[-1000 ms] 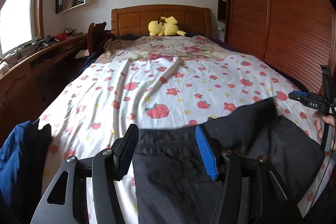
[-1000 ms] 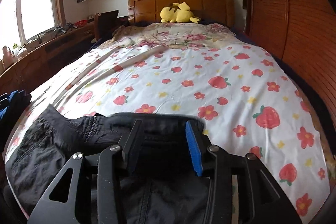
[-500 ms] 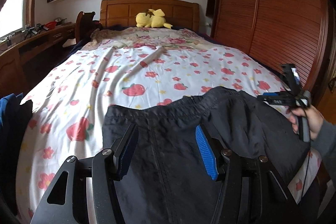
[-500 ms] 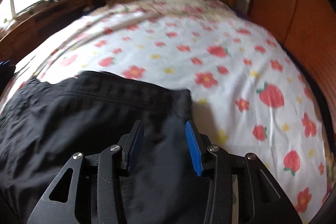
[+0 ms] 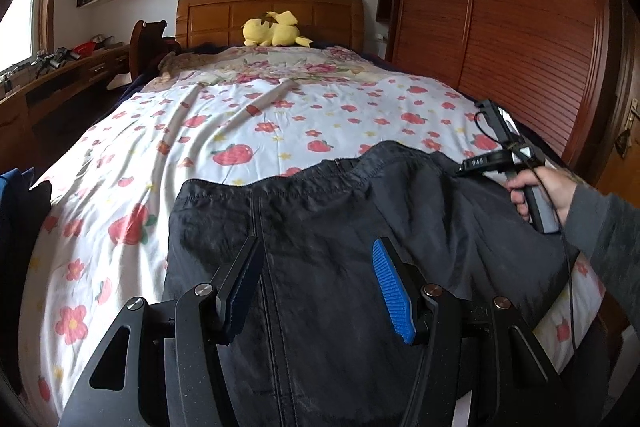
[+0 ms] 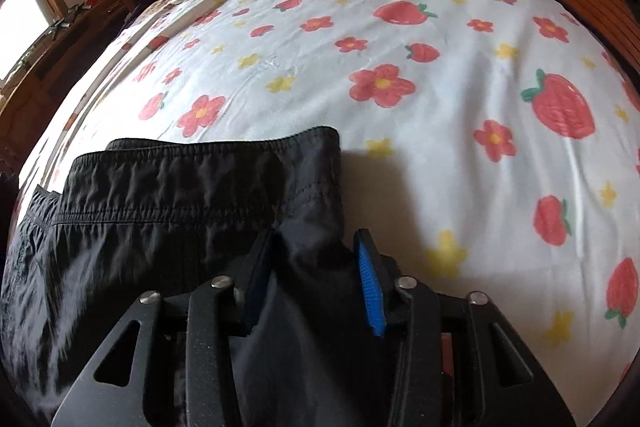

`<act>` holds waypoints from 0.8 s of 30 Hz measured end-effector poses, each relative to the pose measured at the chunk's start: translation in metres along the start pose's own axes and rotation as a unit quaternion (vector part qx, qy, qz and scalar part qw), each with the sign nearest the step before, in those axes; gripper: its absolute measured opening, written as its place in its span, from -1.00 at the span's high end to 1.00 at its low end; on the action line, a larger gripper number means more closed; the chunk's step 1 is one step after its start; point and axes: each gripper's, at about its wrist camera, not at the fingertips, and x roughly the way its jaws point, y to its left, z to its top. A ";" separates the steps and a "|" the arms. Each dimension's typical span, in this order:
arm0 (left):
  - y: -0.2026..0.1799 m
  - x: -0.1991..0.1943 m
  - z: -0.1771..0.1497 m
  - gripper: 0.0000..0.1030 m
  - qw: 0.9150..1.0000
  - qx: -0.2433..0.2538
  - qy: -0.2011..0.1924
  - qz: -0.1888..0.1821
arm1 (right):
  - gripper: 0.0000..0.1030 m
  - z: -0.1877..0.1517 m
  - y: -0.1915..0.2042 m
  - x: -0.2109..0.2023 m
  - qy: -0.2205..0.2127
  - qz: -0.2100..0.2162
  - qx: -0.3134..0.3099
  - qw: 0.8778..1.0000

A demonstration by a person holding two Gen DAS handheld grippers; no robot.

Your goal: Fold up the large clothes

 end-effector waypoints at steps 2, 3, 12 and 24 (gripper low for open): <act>-0.001 0.000 0.000 -0.14 1.000 0.003 0.004 0.000 | 0.71 -0.001 0.015 -0.004 -0.010 -0.004 -0.039 0.999; -0.002 -0.001 0.001 -0.14 1.000 0.004 0.004 0.000 | 0.73 -0.003 0.022 -0.007 -0.016 -0.003 -0.053 0.998; -0.006 -0.003 -0.001 -0.14 1.000 0.011 0.000 -0.007 | 0.75 0.001 0.014 -0.043 -0.110 -0.049 -0.038 0.992; -0.005 -0.005 -0.002 -0.14 1.000 0.011 -0.002 -0.010 | 0.75 0.003 0.013 -0.043 -0.104 -0.100 -0.028 0.989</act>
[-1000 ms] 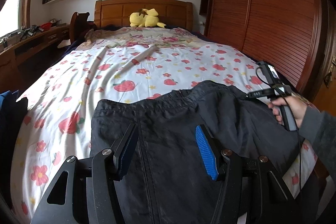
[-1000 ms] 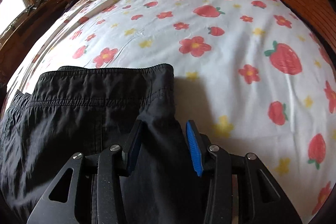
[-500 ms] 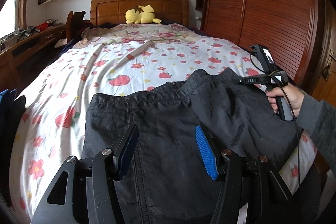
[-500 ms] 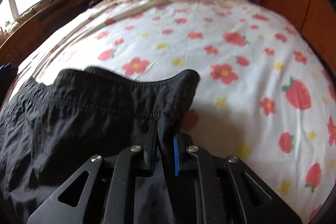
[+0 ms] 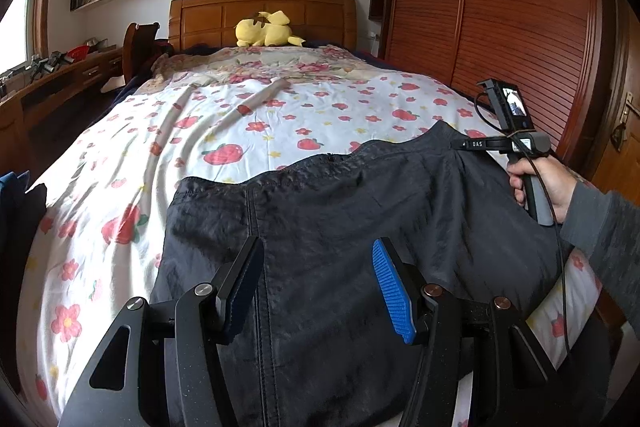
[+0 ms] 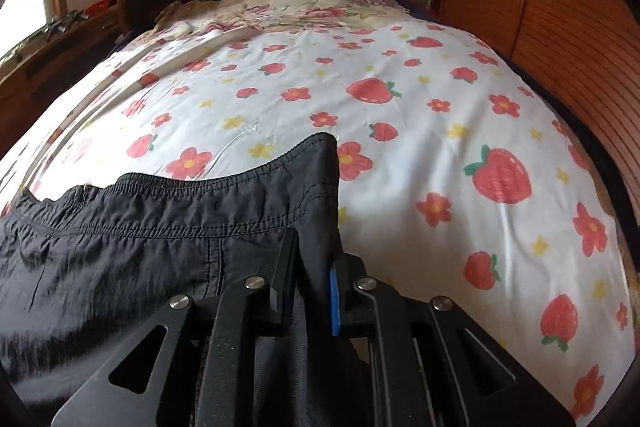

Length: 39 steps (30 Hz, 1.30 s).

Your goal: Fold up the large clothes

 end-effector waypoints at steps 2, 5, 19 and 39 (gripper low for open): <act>0.000 0.000 0.000 -0.14 1.000 0.000 0.000 -0.001 | 0.72 0.001 0.005 -0.010 -0.011 0.003 -0.011 1.000; 0.000 -0.001 0.001 -0.14 1.000 -0.001 -0.004 -0.001 | 0.42 0.007 0.014 -0.025 -0.029 0.001 -0.018 0.999; -0.002 -0.007 -0.003 -0.14 1.000 0.007 -0.012 0.006 | 0.19 -0.006 0.121 -0.041 -0.007 0.145 -0.085 0.986; -0.004 -0.013 -0.009 -0.14 1.000 0.012 -0.003 0.001 | 0.19 -0.026 0.156 -0.017 0.045 0.114 -0.123 0.985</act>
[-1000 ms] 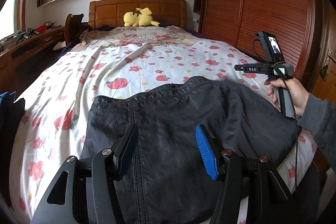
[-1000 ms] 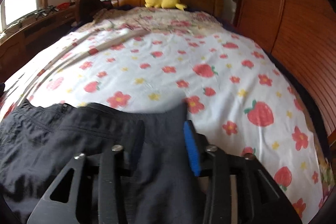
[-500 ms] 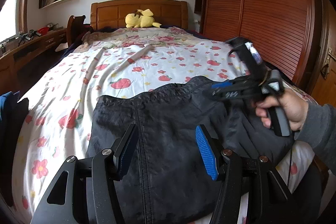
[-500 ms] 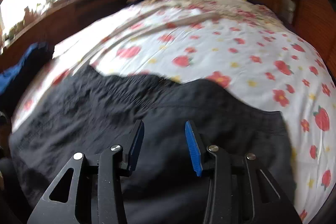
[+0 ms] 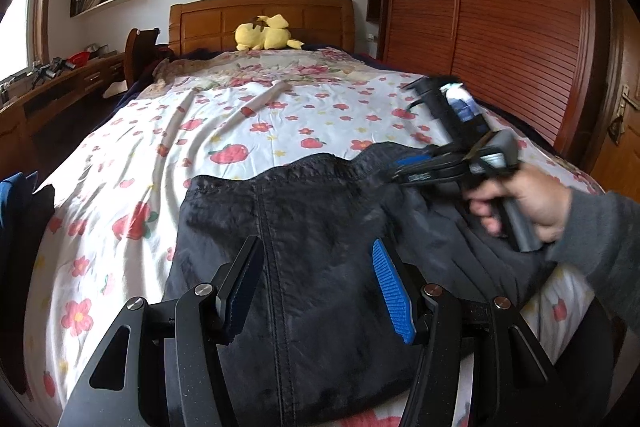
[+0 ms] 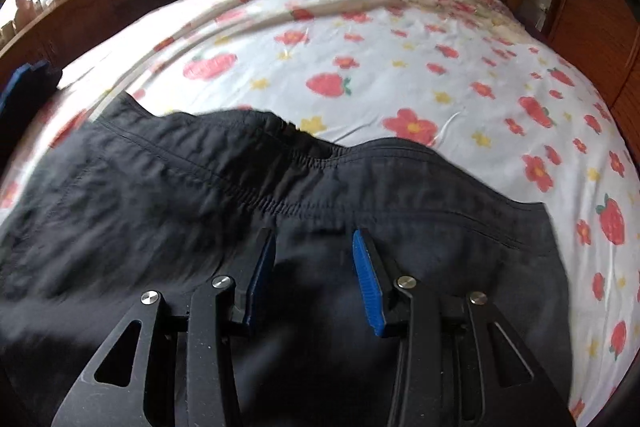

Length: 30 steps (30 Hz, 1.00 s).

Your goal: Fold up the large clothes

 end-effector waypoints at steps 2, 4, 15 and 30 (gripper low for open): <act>-0.003 -0.001 -0.001 -0.14 1.000 0.002 0.002 -0.005 | 0.19 -0.015 0.005 -0.024 -0.011 0.007 -0.013 1.000; -0.006 -0.001 -0.002 -0.14 1.000 0.003 0.005 -0.013 | 0.19 -0.036 0.009 -0.050 -0.017 0.010 -0.027 0.999; -0.037 0.001 -0.010 -0.14 0.999 0.024 0.020 -0.041 | 0.19 -0.150 0.028 -0.116 0.004 0.039 -0.023 0.999; -0.058 0.008 -0.017 -0.14 0.996 0.047 0.046 -0.055 | 0.19 -0.175 -0.015 -0.153 0.003 -0.050 0.011 0.999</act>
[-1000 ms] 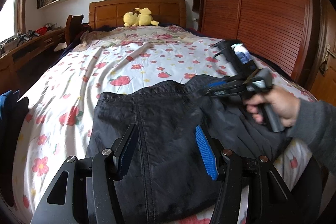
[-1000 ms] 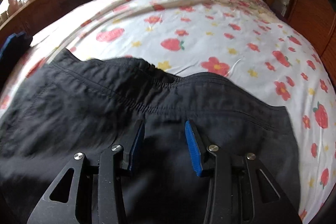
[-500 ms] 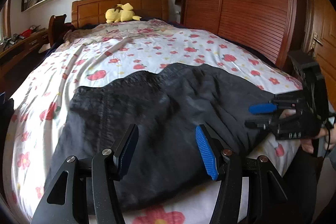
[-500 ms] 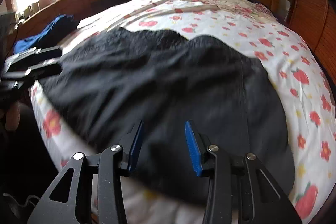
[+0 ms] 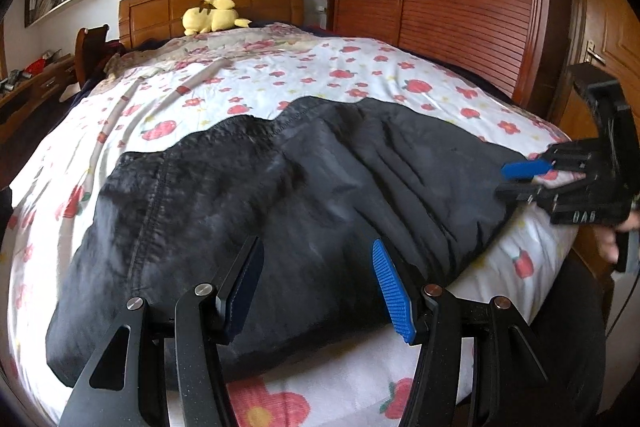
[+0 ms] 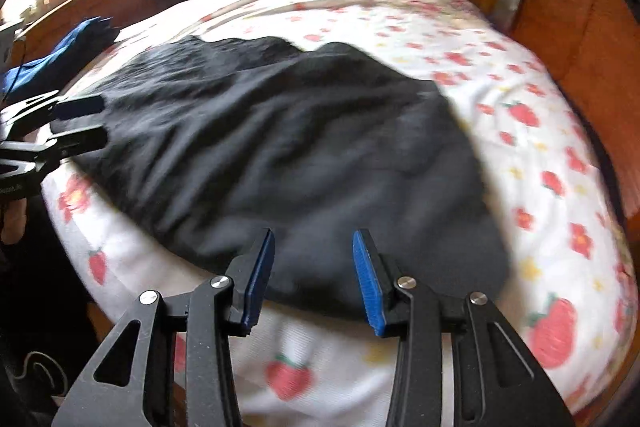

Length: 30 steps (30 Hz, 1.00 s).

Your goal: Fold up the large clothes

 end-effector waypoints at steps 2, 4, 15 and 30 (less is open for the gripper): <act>0.000 0.001 0.001 -0.14 1.000 0.003 0.004 -0.003 | 0.19 -0.005 -0.017 -0.004 -0.001 -0.016 0.021 1.000; 0.000 0.003 0.001 -0.14 1.000 0.006 0.009 -0.004 | 0.19 -0.009 -0.031 -0.005 0.001 -0.029 0.037 0.999; -0.003 0.013 0.001 -0.14 0.999 0.019 0.034 0.000 | -0.02 -0.023 -0.065 0.003 0.018 -0.069 0.081 0.994; -0.003 0.022 -0.001 -0.14 0.999 0.019 0.042 -0.004 | -0.35 -0.034 -0.091 0.023 0.025 0.033 0.198 0.979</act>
